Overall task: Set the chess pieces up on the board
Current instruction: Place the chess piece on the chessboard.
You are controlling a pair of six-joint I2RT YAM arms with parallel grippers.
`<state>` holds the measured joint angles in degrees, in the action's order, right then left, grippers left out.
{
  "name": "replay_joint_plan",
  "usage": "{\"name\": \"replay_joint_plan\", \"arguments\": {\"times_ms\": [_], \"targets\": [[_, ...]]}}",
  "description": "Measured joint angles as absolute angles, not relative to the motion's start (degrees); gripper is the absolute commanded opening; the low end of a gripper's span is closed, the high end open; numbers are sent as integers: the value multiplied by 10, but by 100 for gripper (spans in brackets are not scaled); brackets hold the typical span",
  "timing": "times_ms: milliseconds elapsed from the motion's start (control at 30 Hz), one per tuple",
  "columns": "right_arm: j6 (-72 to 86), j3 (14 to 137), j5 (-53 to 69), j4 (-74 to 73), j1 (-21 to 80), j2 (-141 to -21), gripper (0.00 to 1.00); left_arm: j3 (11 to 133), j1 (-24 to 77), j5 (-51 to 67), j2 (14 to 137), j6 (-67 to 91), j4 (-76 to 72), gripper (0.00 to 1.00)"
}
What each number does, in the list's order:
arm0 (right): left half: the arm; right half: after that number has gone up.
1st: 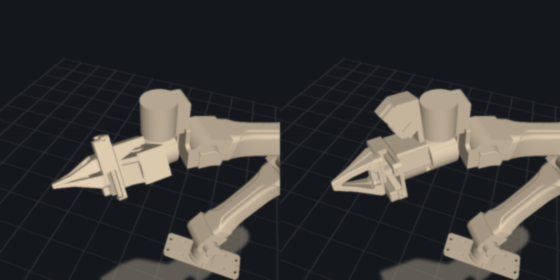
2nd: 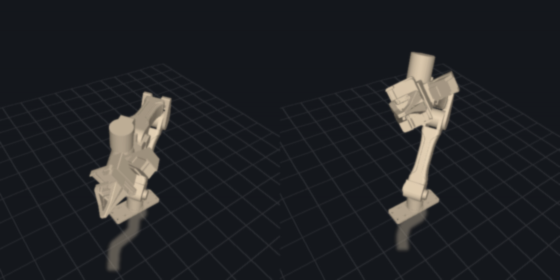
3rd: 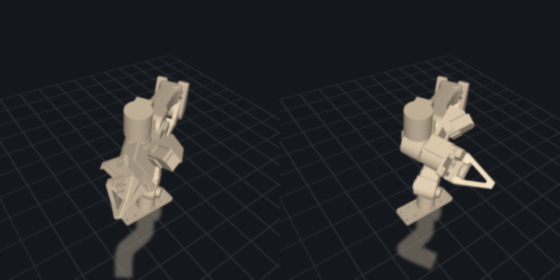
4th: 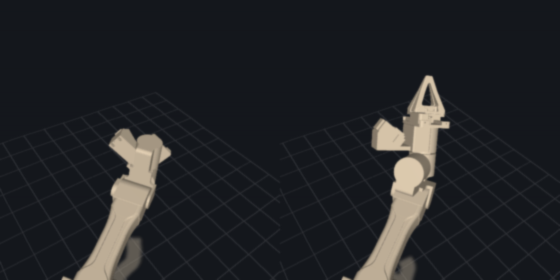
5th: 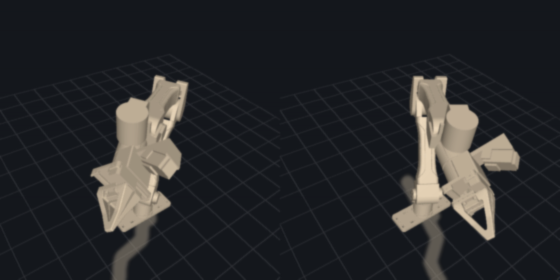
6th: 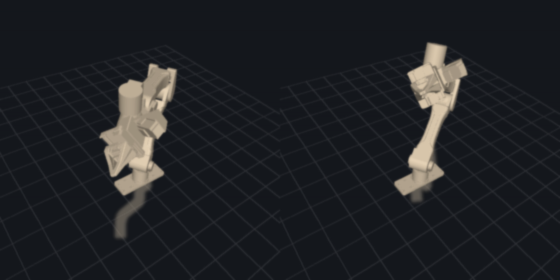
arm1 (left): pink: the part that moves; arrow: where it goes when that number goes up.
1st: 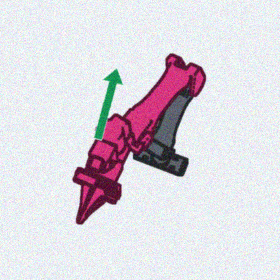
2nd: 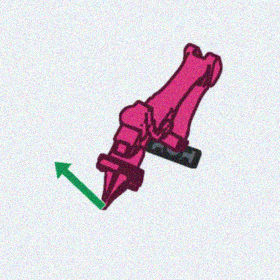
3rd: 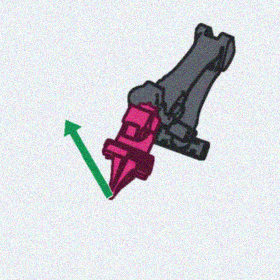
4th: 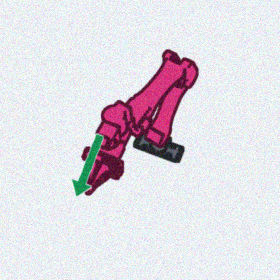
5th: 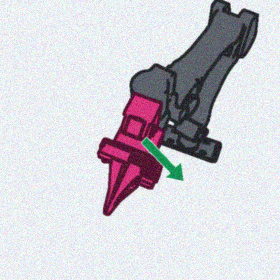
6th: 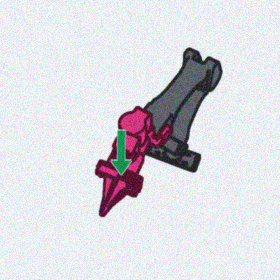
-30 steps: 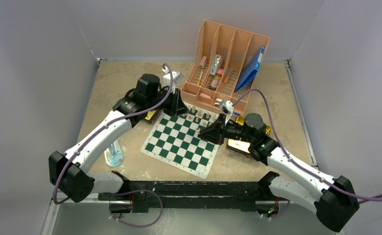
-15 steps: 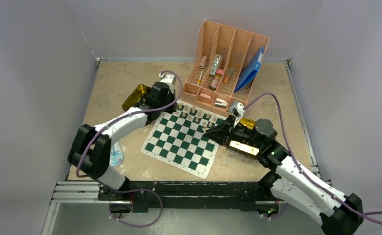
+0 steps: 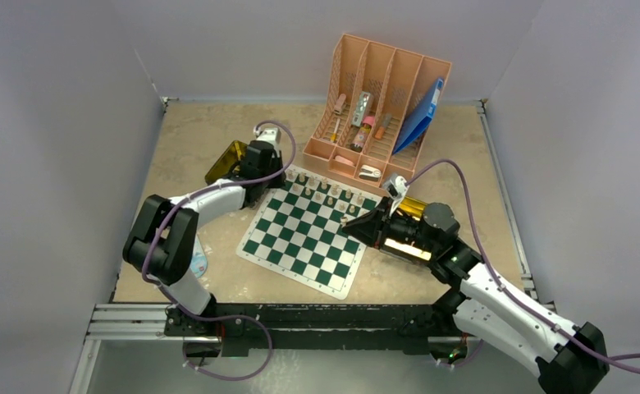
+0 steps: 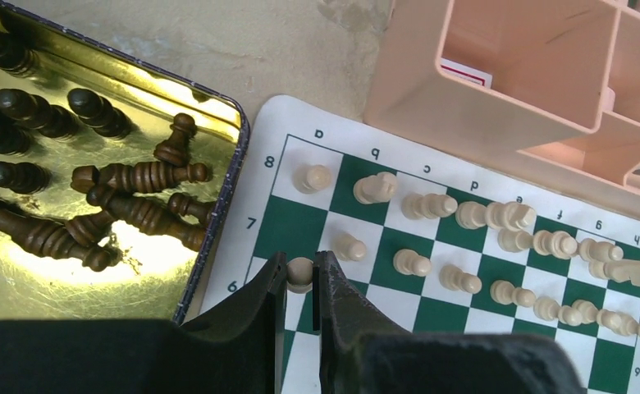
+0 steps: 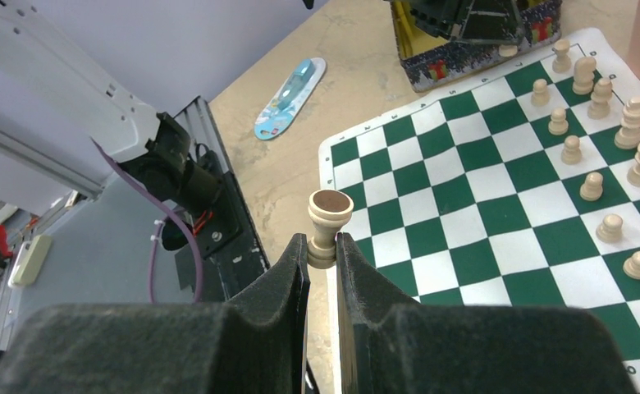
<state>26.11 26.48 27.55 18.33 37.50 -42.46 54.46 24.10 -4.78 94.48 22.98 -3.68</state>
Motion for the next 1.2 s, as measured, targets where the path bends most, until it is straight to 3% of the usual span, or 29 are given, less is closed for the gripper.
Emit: {"name": "replay_joint_plan", "arguments": {"times_ms": [1200], "targets": [[281,265,230,183,375,-438,0,531,233,-22,1021,174,-103,0]]}}
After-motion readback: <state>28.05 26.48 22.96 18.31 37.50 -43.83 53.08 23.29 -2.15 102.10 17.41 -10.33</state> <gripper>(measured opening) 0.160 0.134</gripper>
